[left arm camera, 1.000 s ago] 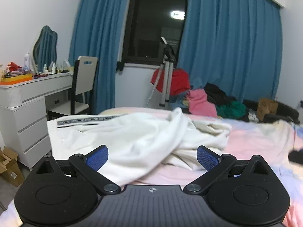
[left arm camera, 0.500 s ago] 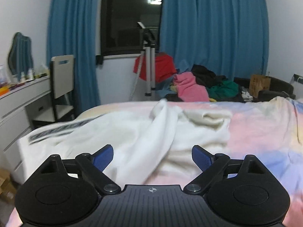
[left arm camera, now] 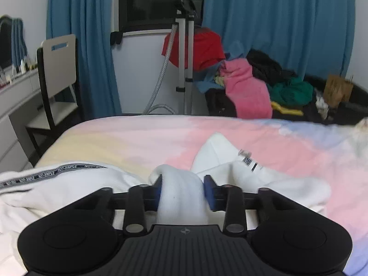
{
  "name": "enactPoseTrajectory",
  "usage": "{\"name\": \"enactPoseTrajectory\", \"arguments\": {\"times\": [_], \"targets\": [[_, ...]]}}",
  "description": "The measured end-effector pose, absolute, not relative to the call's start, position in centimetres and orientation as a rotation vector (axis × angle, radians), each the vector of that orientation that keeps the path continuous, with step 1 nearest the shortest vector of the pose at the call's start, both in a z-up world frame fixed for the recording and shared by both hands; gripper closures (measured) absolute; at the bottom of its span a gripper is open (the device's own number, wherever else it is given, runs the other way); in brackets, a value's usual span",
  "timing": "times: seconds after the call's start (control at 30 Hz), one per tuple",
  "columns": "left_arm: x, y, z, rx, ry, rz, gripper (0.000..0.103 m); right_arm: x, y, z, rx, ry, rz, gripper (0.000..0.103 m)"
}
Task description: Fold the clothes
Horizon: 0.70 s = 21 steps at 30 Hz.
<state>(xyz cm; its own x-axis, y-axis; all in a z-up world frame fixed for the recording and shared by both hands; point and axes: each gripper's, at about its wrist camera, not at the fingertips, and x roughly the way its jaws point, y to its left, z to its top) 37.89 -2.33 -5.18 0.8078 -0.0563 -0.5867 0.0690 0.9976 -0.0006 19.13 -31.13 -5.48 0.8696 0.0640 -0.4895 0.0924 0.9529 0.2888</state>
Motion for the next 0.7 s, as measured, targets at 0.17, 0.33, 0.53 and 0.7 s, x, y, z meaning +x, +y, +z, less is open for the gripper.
{"name": "enactPoseTrajectory", "arguments": {"times": [0.17, 0.33, 0.53, 0.7], "targets": [[31.0, -3.0, -3.6, 0.141, 0.508, -0.124, 0.081, 19.7, -30.5, -6.0, 0.338, 0.530, 0.001, 0.019], [19.6, -2.8, -2.9, 0.186, 0.404, -0.222, 0.083, 18.0, -30.5, -5.0, 0.351, 0.495, 0.010, 0.019], [10.0, 0.2, -6.8, 0.050, 0.515, -0.281, 0.086, 15.2, -30.2, -3.5, 0.395, 0.462, 0.044, 0.019], [9.9, 1.4, -9.7, -0.012, 0.653, -0.249, 0.087, 13.2, -28.6, -2.5, 0.392, 0.459, 0.121, 0.020]]}}
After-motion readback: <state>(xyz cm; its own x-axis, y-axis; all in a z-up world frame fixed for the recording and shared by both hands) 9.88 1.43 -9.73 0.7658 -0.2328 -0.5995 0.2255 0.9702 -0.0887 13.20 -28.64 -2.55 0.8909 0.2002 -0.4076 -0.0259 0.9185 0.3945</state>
